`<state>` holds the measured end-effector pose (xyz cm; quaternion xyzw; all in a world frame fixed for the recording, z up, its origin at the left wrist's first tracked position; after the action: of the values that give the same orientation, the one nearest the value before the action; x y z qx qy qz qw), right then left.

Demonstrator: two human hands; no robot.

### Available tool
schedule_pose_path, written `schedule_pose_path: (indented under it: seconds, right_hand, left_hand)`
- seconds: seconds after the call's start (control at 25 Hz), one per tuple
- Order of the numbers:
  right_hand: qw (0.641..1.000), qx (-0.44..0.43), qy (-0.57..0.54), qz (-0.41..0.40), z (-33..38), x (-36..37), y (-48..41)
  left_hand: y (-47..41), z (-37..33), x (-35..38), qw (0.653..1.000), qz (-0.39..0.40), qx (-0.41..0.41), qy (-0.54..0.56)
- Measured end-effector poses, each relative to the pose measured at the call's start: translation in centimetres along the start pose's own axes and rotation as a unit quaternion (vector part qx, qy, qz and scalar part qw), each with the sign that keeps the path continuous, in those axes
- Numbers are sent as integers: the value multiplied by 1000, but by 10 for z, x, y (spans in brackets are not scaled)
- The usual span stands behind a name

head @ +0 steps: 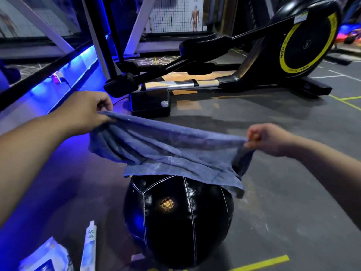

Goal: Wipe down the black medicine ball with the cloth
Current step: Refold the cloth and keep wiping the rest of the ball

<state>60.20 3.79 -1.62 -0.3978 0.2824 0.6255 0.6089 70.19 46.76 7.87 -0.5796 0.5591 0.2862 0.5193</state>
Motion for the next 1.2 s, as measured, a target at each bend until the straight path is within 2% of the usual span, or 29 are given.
schedule_pose_path:
  seconds: [0.12,0.16,0.24,0.32,0.4,0.52,0.68,0.96,1.08,1.2]
  right_hand:
    - [979,9,16,-204,1,-76,5]
    - [967,10,41,-253,7,-98,7]
    - [948,3,112,-296,21,-129,12]
    - [947,-3,124,-297,23,-142,15]
    - [951,5,82,-297,16,-148,21]
    - [949,-2,56,-311,13,-154,33]
    - [948,-27,2,-318,21,-160,51]
    - [957,40,-102,-268,36,-165,76]
    - [957,125,-133,-225,36,-162,76]
    - [948,179,-249,-88,65,-143,67]
  left_hand:
    - [0,-15,-13,994,-72,79,-13]
    - [-2,-20,-20,991,-107,84,-4]
    - [-8,-21,-34,986,-158,41,40]
    - [-12,-13,-40,982,-171,-14,74]
    - [-10,-4,-41,983,-168,-37,69]
    - [-7,3,-49,986,-159,-39,42]
    - [-9,10,-55,994,-94,-28,43]
    - [-1,25,-70,992,-93,-57,59]
    - [4,18,-72,983,-4,-125,135]
    - [19,-23,-67,944,119,-188,243]
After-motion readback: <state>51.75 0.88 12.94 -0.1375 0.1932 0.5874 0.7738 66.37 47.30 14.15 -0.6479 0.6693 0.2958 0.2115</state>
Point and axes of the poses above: each hand's wrist, its own y-axis away from the middle knuckle, its own x-axis out of the palm, z = x × y, the point moved 6 cm from there along -y, towards the middle knuckle, and after that the axes turned 13 degrees about -x, right-handed, at the moved point
